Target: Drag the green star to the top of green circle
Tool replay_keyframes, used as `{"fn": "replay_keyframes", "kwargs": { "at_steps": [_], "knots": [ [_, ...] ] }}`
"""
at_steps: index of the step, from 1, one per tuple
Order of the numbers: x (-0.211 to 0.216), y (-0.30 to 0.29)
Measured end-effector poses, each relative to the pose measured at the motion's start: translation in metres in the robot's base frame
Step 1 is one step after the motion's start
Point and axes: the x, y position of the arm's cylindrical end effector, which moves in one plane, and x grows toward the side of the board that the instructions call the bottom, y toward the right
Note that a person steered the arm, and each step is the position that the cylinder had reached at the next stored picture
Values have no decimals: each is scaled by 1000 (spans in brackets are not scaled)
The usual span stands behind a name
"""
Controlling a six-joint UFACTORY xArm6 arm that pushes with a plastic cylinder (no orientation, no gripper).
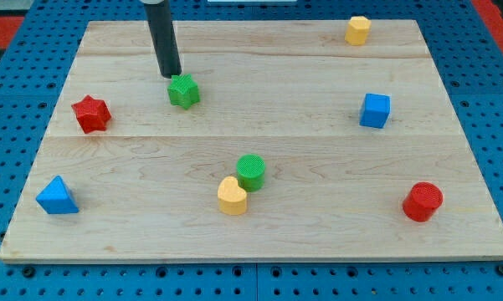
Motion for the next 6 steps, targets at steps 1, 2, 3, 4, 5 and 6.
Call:
{"fn": "replay_keyframes", "kwargs": {
  "at_steps": [1, 2, 3, 4, 5, 6],
  "knots": [
    [42, 15],
    [83, 31],
    [100, 44],
    [85, 67],
    [105, 82],
    [129, 88]
  ]
}}
